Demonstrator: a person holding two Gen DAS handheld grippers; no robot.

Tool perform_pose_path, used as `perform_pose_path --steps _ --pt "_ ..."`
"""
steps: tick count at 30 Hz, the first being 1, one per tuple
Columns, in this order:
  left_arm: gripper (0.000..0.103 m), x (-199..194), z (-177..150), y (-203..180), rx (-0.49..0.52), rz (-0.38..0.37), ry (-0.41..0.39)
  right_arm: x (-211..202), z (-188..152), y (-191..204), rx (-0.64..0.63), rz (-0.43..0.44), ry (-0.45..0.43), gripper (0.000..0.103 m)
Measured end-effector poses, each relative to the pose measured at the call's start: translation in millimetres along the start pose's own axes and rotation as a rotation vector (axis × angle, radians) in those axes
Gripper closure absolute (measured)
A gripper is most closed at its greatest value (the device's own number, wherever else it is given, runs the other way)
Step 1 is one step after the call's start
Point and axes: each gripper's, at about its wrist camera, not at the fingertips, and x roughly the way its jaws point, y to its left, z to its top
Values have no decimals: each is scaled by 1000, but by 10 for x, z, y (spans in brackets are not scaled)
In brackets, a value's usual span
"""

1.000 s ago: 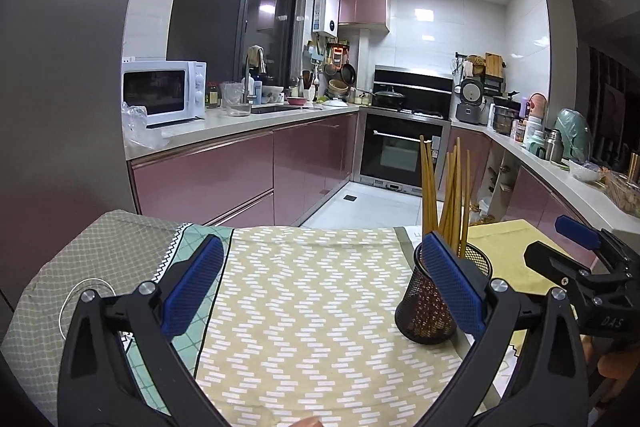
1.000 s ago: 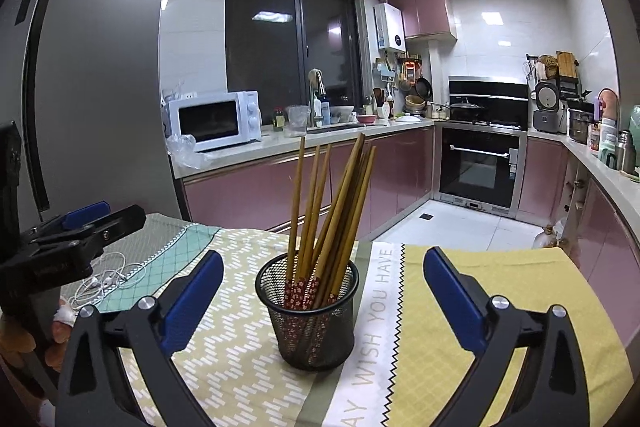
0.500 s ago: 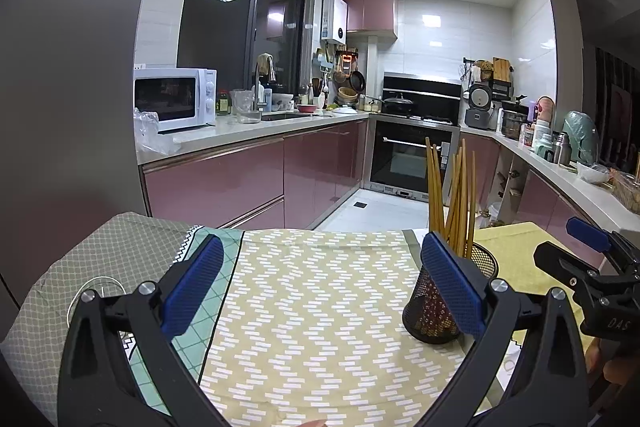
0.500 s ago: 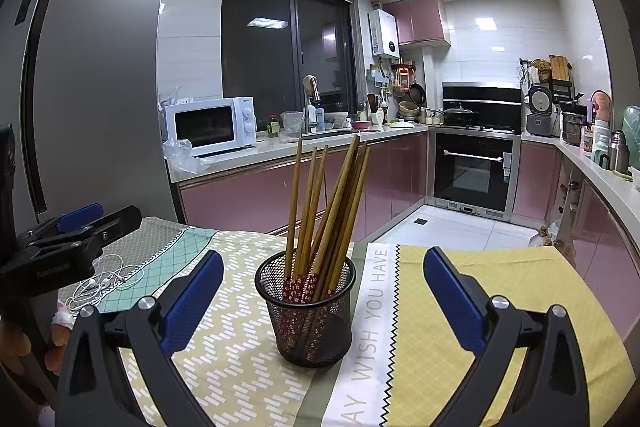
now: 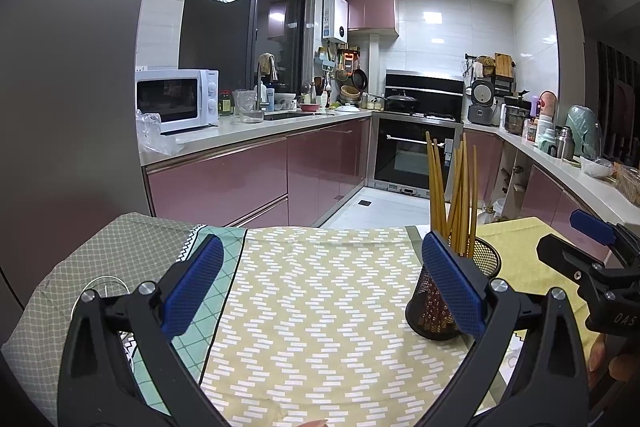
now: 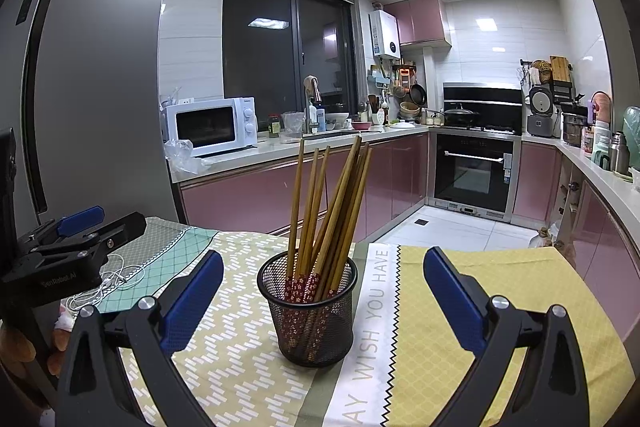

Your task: Organize utensils

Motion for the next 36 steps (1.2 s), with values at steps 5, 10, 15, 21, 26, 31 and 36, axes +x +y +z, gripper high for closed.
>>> perform_pose_path --steps 5,10,15,21,26,31,36 --pt "5 -2 -3 -8 1 4 0 2 1 -2 2 1 0 6" --pt "5 -3 -14 -13 0 9 3 -4 1 -1 0 -1 -2 6" --pt "5 -1 -20 -13 1 15 3 3 9 6 -3 1 -1 6" --pt "5 34 -34 -19 -1 24 12 -1 14 -2 -1 1 1 6" --pt "5 58 -39 -17 -1 28 14 -2 21 -13 0 0 0 6" --pt "5 62 -45 -22 2 29 16 4 29 -24 1 -4 1 6" --pt "5 70 -52 -29 2 29 18 9 32 -33 1 -5 -2 6"
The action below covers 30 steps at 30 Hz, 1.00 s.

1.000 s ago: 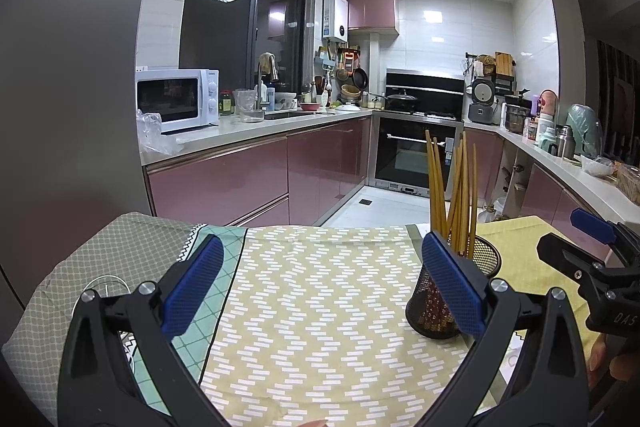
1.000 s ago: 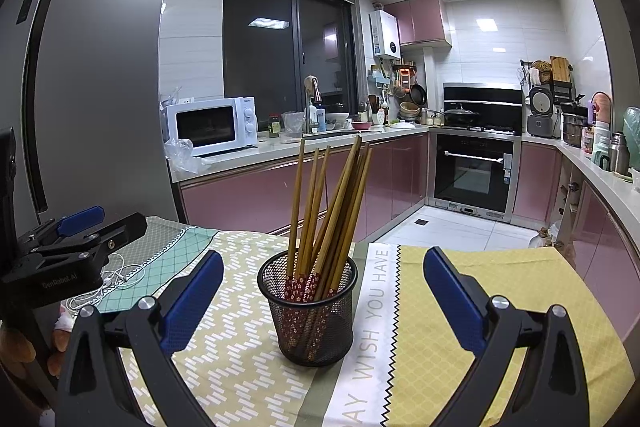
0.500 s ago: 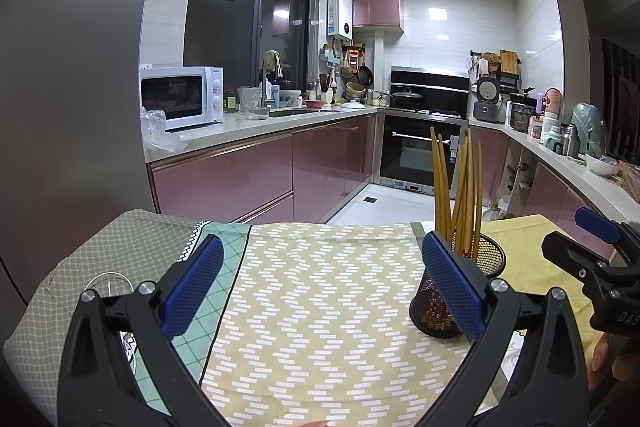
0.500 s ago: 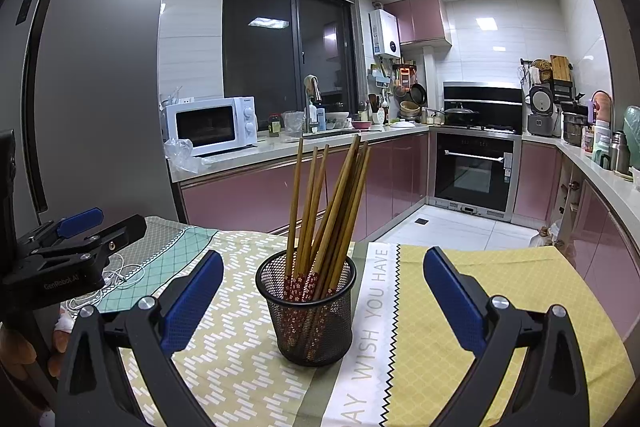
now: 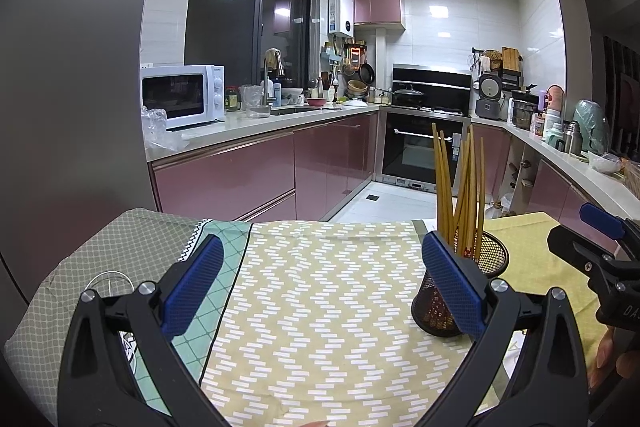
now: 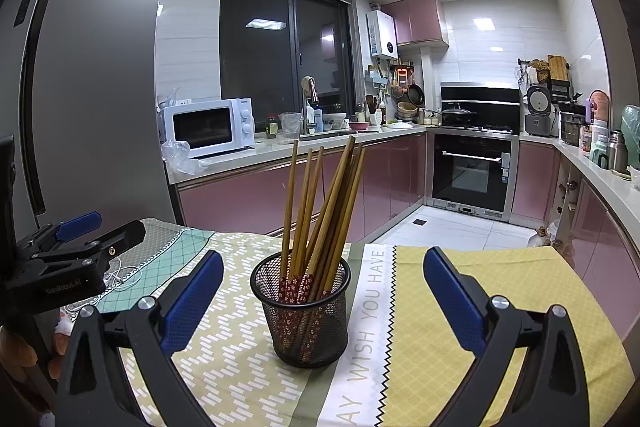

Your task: Organize utensils

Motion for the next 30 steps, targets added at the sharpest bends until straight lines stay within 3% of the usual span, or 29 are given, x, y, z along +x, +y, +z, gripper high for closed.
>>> perform_pose_path --steps 30 --pt "5 39 -48 9 3 13 4 4 13 -23 4 -3 -3 6"
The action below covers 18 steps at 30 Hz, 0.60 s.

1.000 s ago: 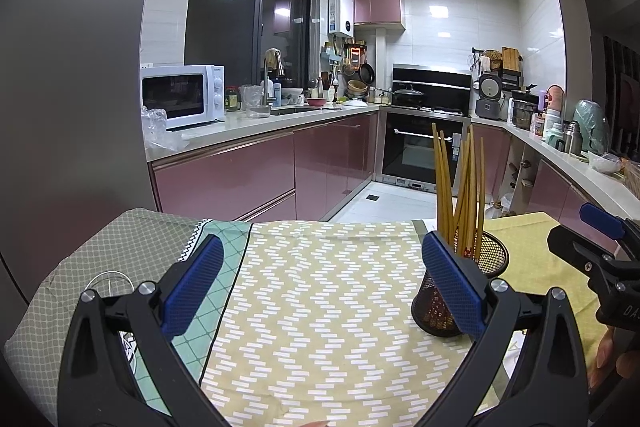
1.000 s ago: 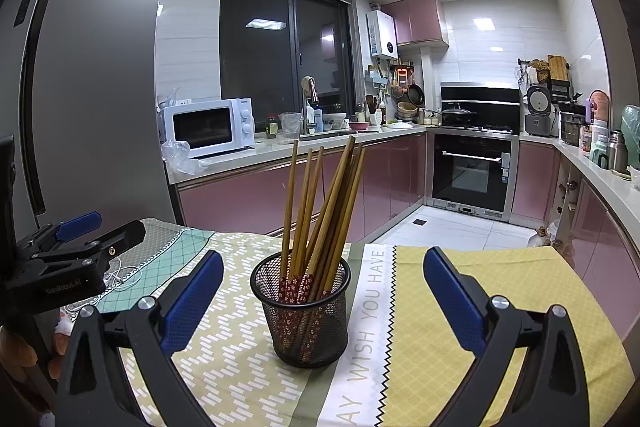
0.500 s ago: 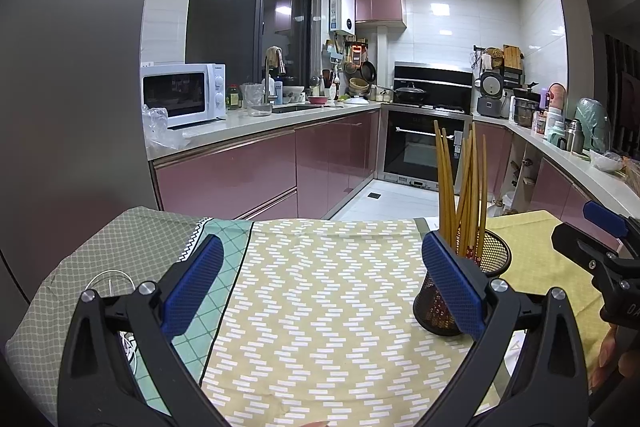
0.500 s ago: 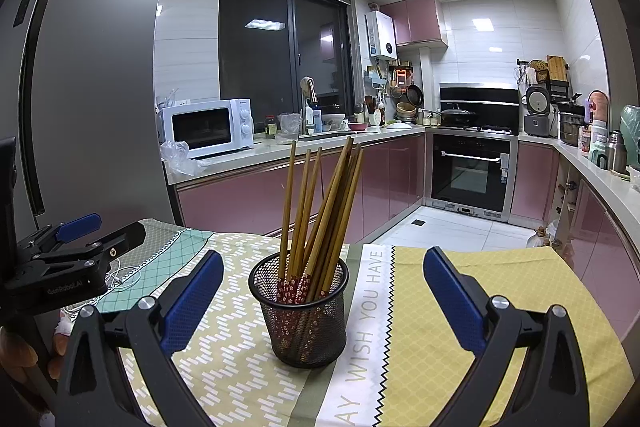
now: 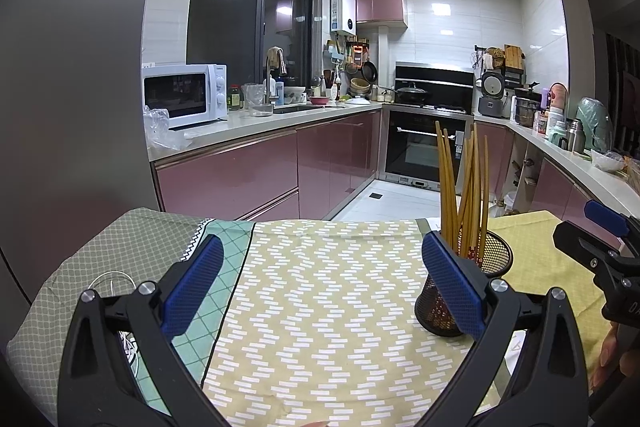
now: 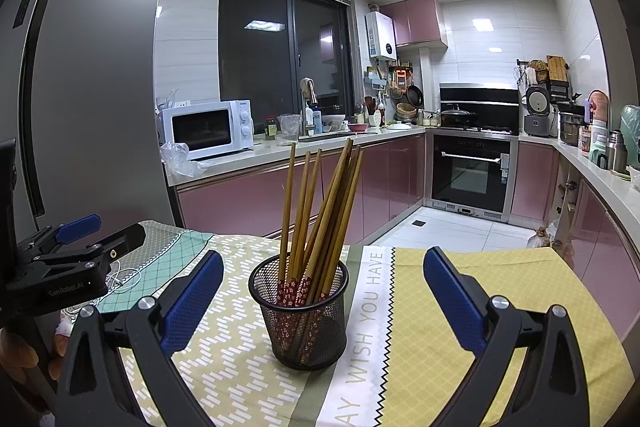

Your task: Organize utensils

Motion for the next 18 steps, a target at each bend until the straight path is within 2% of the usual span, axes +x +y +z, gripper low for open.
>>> perform_pose_path --steps 18 --pt "5 6 8 -1 0 1 2 -2 6 -3 0 -2 1 6"
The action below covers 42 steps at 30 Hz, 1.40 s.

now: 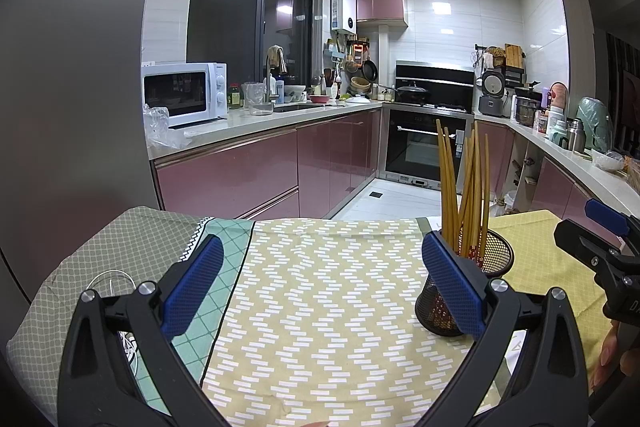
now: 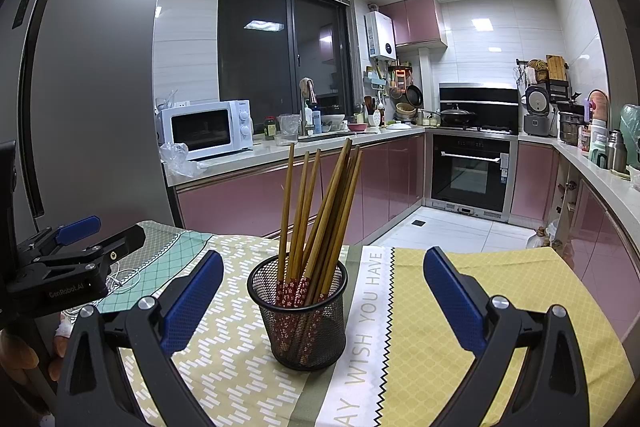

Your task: Organize utensils

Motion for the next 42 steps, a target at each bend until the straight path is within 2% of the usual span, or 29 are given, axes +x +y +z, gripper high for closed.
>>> perform_pose_path --steps 42 --pt "5 13 -17 -7 -1 4 -7 -8 -8 -22 6 -8 -3 6"
